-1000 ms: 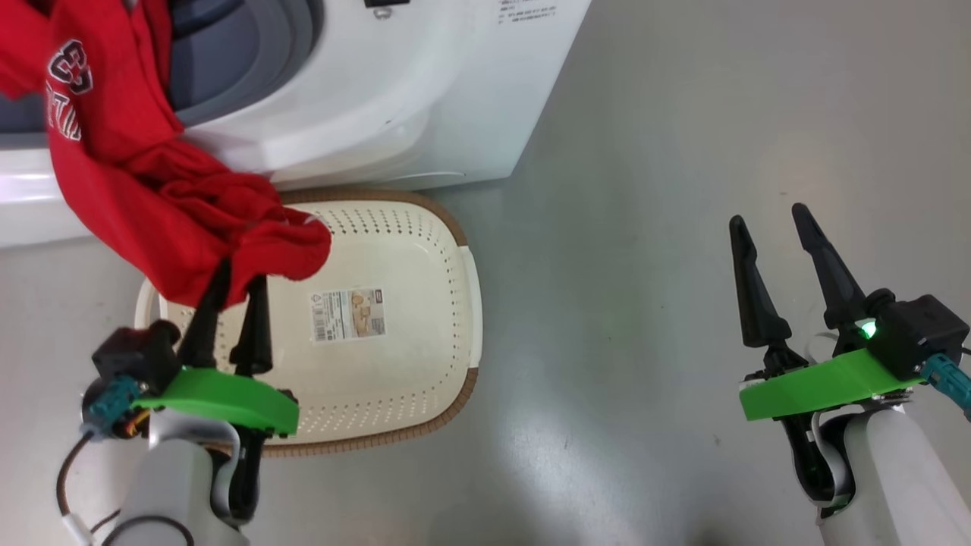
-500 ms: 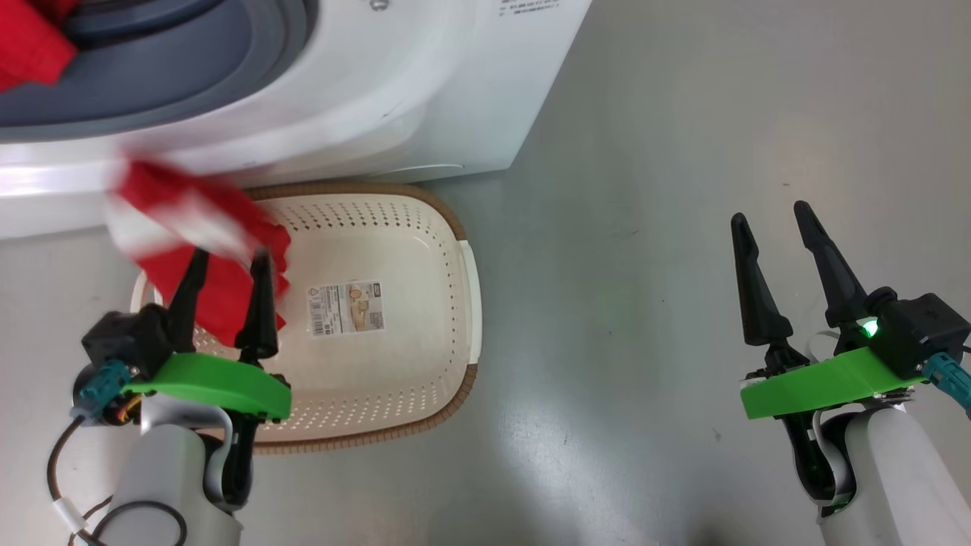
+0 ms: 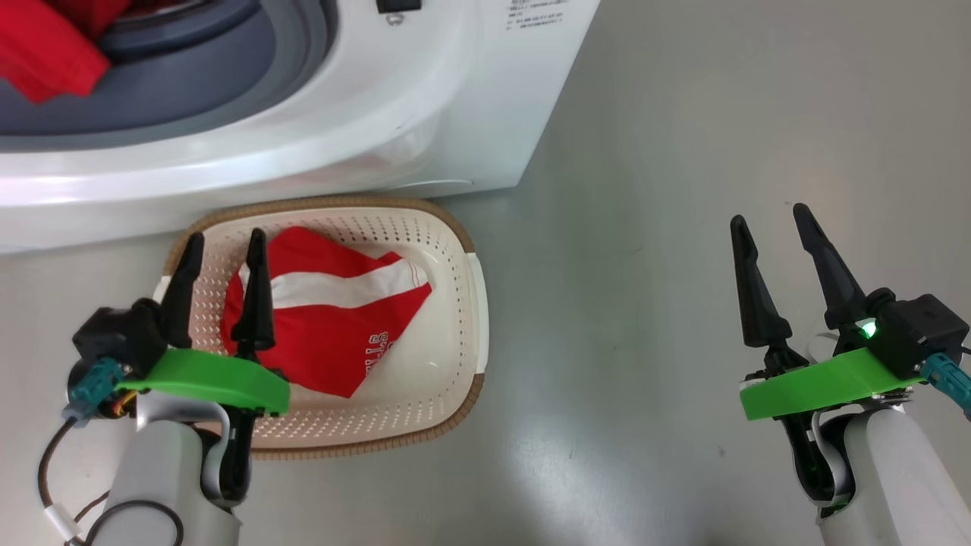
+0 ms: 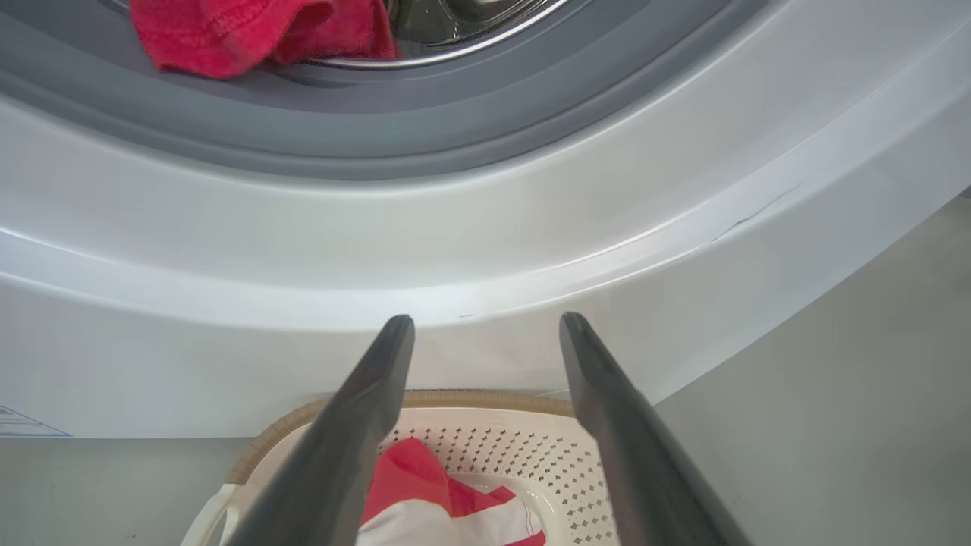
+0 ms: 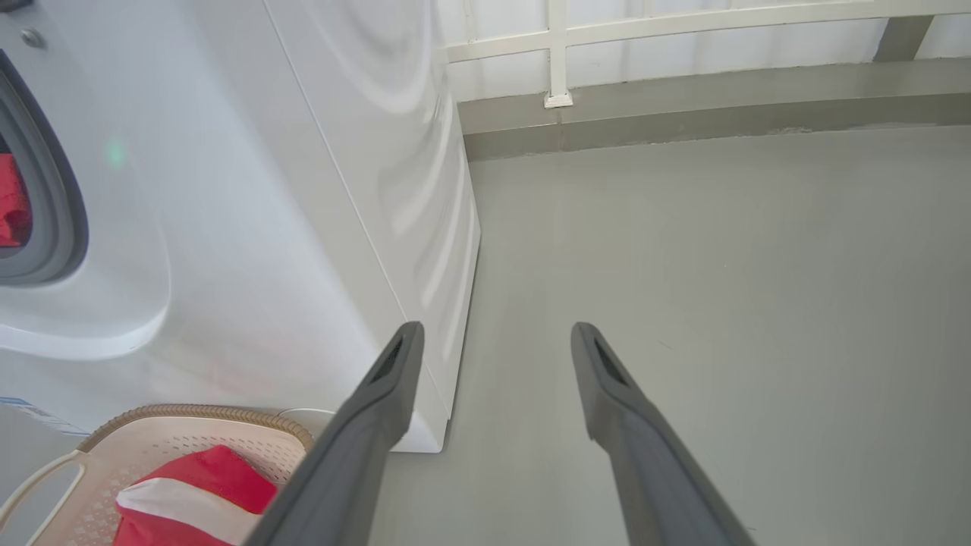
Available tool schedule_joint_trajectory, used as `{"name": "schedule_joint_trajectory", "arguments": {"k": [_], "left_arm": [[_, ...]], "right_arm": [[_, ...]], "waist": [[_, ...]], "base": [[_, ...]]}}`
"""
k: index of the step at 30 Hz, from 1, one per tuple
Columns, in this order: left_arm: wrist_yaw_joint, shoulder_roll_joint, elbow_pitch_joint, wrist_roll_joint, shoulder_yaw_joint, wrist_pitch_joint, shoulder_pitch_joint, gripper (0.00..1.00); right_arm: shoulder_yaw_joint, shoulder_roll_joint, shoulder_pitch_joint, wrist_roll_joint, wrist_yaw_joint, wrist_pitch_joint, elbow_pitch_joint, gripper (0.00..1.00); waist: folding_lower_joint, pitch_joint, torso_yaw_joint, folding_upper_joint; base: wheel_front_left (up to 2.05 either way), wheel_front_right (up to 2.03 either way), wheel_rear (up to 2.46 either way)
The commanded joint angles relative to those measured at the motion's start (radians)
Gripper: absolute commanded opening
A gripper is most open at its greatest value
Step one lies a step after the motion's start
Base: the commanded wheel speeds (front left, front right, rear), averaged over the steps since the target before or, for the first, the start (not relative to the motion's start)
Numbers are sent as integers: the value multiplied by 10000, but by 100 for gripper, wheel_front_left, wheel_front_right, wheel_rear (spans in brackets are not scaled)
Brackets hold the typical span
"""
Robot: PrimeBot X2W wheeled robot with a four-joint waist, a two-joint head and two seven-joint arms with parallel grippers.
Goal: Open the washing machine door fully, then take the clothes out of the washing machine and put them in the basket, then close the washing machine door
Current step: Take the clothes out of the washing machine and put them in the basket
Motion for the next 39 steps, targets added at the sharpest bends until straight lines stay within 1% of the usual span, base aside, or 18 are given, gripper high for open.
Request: {"name": "schedule_joint_trajectory", "arguments": {"k": [1, 7, 15, 16, 20, 21, 29, 39], "left_arm": [[-56, 206, -298, -64, 309, -51, 287, 100], [-56, 195, -620, 71, 444, -51, 598, 100], [-56, 218, -1326, 349, 713, -51, 1344, 100], [-56, 225, -1538, 498, 783, -51, 1584, 100], [-56, 216, -1968, 649, 942, -51, 2101, 100], [-56, 216, -1968, 649, 942, -51, 2101, 100], [-56, 217, -2776, 860, 1065, -51, 3320, 100], [-56, 228, -3633, 970, 1150, -51, 4790, 100]], "right_arm": [[215, 29, 22, -104, 63, -63, -160, 100], [233, -5, 165, -99, 63, -63, -71, 100], [275, -109, 540, -30, 63, -63, 111, 100], [278, -136, 671, -9, 63, -63, 163, 100], [289, -184, 1000, 22, 63, -63, 245, 100], [289, -184, 1000, 22, 63, -63, 245, 100], [193, -289, 1781, 89, 63, -63, 326, 100], [-32, -383, 2756, 159, 63, -63, 143, 100]], "waist": [[0, -171, 22, 0], [0, -706, 64, 0], [0, -1729, 166, 0], [0, -2009, 206, 0], [0, -2551, 289, 0], [0, -2551, 289, 0], [0, -3565, 453, 0], [0, -4353, 569, 0]], "base": [[0, 0, 0], [0, 0, 0], [0, 0, 0], [0, 0, 0], [0, 0, 0], [0, 0, 0], [0, 0, 0], [0, 0, 0]]}}
